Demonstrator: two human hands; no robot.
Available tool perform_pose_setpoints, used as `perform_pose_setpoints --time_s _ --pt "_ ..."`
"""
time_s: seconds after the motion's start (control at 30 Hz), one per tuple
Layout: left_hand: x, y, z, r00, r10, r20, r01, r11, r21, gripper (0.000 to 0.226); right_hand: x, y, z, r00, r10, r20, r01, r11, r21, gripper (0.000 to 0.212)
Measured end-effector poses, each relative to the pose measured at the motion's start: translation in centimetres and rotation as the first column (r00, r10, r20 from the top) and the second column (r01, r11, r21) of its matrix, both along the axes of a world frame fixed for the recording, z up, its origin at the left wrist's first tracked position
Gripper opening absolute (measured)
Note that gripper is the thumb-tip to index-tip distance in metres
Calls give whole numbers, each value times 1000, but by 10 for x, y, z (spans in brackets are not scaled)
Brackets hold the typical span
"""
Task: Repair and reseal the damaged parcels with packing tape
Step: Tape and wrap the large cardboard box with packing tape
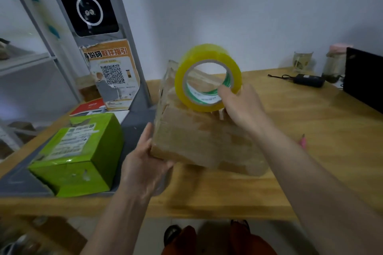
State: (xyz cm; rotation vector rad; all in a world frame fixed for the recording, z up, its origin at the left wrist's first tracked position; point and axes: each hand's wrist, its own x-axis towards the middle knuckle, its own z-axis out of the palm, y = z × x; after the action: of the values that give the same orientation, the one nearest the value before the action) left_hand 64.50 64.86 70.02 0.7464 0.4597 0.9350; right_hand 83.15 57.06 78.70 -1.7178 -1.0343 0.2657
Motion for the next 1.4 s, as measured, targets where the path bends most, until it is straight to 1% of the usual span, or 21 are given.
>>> perform_pose_setpoints --time_s 0.07,0.13,0.17,0.2,0.23,0.3,0.37,0.47,0.57,0.63,0.7,0.73,0.8,0.9,1.0,1.07,1.13,1.23,1.27,1.37,1.4 --pt "-3 1 -12 971 70 -227 -69 998 13 45 -7 9 -10 990 -37 139 48 996 -76 41" --pt "-6 -2 -21 910 169 -378 -139 985 104 34 -16 15 -22 974 -30 223 57 991 -119 37" --pt "-8 -4 -21 869 240 -433 -153 962 226 38 -22 17 -27 967 -2 253 38 989 -140 30" --pt "-10 -4 -20 833 308 -460 -131 917 377 49 -28 17 -31 957 25 289 26 985 -169 25" --pt "-10 -3 -19 824 340 -454 -70 855 515 63 -33 17 -34 946 39 323 25 981 -192 25" --pt "-8 1 -12 824 318 -468 66 767 638 82 -36 18 -38 934 15 357 50 984 -173 23" --pt "-3 8 -10 750 383 -540 151 696 702 87 -34 17 -39 932 5 361 52 988 -147 23" --pt "1 20 -9 621 433 -653 260 672 693 90 -31 15 -39 938 48 343 3 989 -149 22" --pt "1 27 -6 547 446 -708 355 642 679 104 -7 10 -36 945 56 321 -8 989 -148 16" --pt "2 22 -2 532 434 -727 383 642 664 114 23 1 -33 948 -13 318 56 990 -127 14" --pt "10 6 -1 516 416 -749 418 641 644 115 52 -11 -32 944 -103 315 143 984 -106 21" --pt "17 -3 -4 490 428 -760 454 619 641 114 62 -15 -33 943 -136 303 169 982 -88 23" --pt "29 -19 -9 411 489 -770 521 567 638 115 71 -20 -36 955 -162 248 185 980 -73 23" --pt "32 -21 -7 357 504 -786 558 560 613 115 75 -21 -44 978 -168 121 180 979 -98 12" --pt "37 -18 9 267 549 -792 609 541 580 116 76 -23 -53 980 -198 6 197 972 -126 20" --pt "51 -16 21 213 579 -787 645 522 558 118 77 -22 -57 980 -199 -9 197 972 -130 21" --pt "68 -12 25 236 535 -811 687 498 529 120 76 -23 -59 980 -199 -8 196 972 -131 28" --pt "85 -8 21 285 520 -805 706 454 544 120 76 -24 -60 985 -172 -10 170 978 -121 53" --pt "88 -7 19 289 534 -794 697 451 557 120 76 -24 -60 986 -166 -7 164 978 -127 53" --pt "92 -6 14 274 576 -770 686 444 576 120 78 -23 -62 987 -162 -4 160 981 -112 31" --pt "94 -6 13 269 593 -759 688 433 582 119 78 -22 -63 986 -164 24 165 980 -112 29"
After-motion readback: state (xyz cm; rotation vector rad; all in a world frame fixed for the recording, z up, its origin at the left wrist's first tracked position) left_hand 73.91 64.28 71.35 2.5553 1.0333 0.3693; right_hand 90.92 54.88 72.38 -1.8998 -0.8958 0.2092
